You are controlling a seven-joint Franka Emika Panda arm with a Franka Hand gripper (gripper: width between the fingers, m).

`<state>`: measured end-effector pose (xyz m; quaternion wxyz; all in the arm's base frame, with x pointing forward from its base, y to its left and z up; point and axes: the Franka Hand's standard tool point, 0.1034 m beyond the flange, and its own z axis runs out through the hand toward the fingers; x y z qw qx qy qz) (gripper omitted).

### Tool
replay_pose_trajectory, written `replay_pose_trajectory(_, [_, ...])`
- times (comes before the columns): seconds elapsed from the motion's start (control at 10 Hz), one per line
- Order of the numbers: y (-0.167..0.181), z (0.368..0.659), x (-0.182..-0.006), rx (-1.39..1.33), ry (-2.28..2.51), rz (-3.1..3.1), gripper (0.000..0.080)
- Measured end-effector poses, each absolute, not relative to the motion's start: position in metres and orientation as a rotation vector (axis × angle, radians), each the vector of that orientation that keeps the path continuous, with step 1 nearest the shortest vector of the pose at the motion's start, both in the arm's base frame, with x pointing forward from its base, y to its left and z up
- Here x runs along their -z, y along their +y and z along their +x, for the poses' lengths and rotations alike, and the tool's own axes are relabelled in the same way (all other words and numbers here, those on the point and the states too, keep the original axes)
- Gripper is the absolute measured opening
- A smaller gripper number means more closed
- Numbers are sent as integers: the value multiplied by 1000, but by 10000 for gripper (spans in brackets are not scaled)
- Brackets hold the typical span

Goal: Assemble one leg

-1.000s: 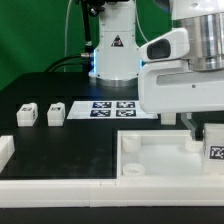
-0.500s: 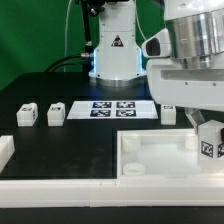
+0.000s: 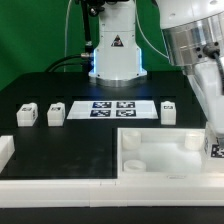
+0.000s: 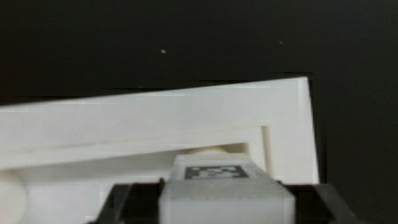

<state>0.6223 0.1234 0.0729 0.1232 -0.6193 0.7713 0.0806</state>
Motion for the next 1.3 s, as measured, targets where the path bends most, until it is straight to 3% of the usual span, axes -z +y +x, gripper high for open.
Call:
replay_pose_trajectory(0.5, [119,626,-74,-232,2414,-1598,295])
replay_pose_trajectory(0.6, [120,626,-74,-232,2413,-1600,525])
replay_pose_trajectory(0.7, [120,626,-73,-232,2413,-1600,525])
replay_pose_trajectory(0.8, [120,625,-73,-232,2411,-1605,628])
replay_pose_trajectory(1.2, [128,614,-95,-232,2375,-1639,648])
replay_pose_trajectory(1.3, [128,613,-93,-233,2376,-1642,649])
